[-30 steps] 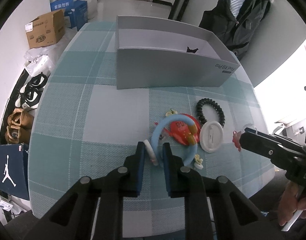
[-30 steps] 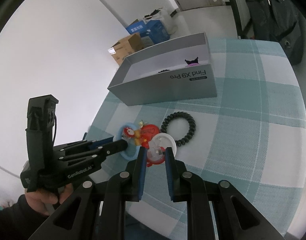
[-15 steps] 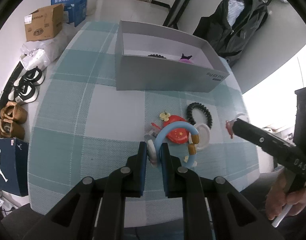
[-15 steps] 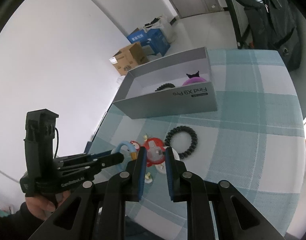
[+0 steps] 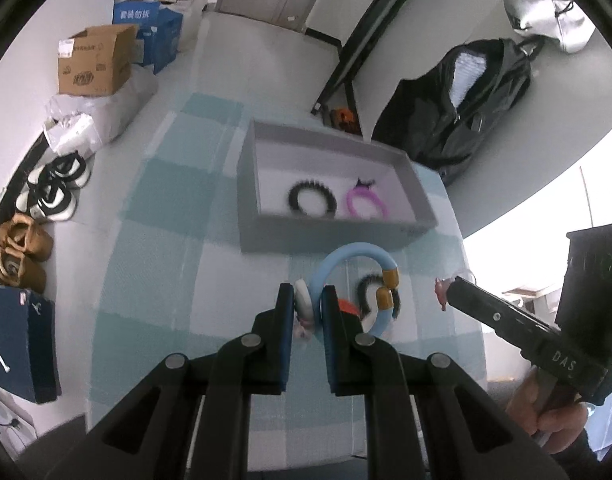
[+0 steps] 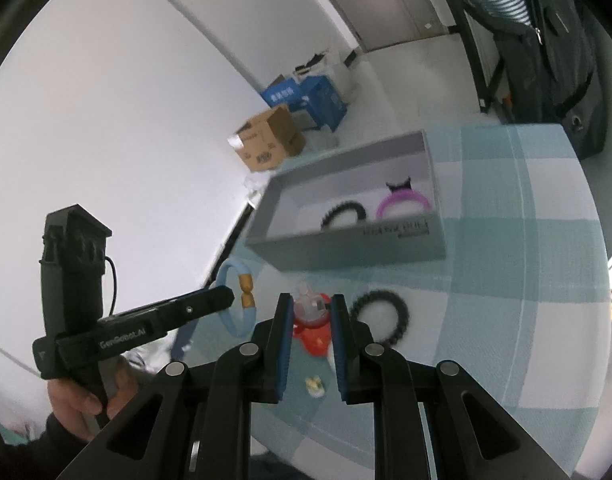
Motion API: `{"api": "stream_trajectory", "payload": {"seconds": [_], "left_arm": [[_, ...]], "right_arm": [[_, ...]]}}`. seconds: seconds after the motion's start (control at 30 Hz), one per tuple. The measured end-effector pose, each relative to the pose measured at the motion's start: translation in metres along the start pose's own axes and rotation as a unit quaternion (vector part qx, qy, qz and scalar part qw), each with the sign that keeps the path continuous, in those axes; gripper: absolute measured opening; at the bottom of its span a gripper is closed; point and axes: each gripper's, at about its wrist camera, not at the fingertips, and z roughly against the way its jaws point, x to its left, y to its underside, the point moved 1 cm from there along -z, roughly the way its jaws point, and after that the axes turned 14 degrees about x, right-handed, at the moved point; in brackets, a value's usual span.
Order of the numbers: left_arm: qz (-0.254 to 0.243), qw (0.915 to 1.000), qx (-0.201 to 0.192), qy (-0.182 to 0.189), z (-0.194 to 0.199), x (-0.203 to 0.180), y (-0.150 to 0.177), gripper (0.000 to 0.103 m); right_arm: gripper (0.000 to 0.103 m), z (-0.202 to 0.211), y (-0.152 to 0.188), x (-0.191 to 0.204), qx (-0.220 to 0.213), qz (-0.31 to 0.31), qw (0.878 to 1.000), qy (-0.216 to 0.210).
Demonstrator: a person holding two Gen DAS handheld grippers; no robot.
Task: Organize jewelry
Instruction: 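Carry the blue ring and figurine into the grey box and open both tools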
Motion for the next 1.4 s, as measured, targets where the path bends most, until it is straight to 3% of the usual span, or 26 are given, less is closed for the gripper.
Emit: {"api": "stream_trajectory", "payload": {"seconds": [0.13, 0.23, 0.43, 0.6, 0.87, 1.13, 1.4], "left_arm": [[-0.016, 0.9998, -0.013, -0.001, 0.011, -0.006, -0.021, 0.009], [-0.024, 0.9997, -0.010, -0.006, 0.011, -0.012, -0.036, 0.009], [-0.029, 0.9995, -0.003, -0.014, 0.006, -0.014, -0.068, 0.009], [-0.036, 0.9989, 0.012, -0.029, -0.008, -0.011, -0.087, 0.009], [-0.039, 0.9975, 0.050, -0.031, -0.040, 0.001, -0.099, 0.009], [-0.055, 0.9964, 0.052, -0.038, -0.043, -0.011, -0.103, 0.009], [-0.057, 0.9963, 0.050, -0.039, -0.042, -0.012, -0.105, 0.010]], "right_arm": [[0.017, 0.008, -0.023, 0.000, -0.018, -0.002, 1.000, -0.021], [0.017, 0.008, -0.049, 0.004, -0.007, 0.005, 1.000, -0.026], [0.017, 0.009, -0.092, 0.011, -0.004, 0.031, 0.999, -0.013], [0.017, -0.016, -0.117, -0.003, 0.017, 0.031, 0.999, 0.008], [0.017, -0.043, -0.130, -0.037, 0.043, -0.006, 0.999, 0.004], [0.017, -0.055, -0.128, -0.037, 0.064, -0.005, 0.998, 0.012], [0.020, -0.053, -0.128, -0.040, 0.049, -0.017, 0.998, 0.022]]}}
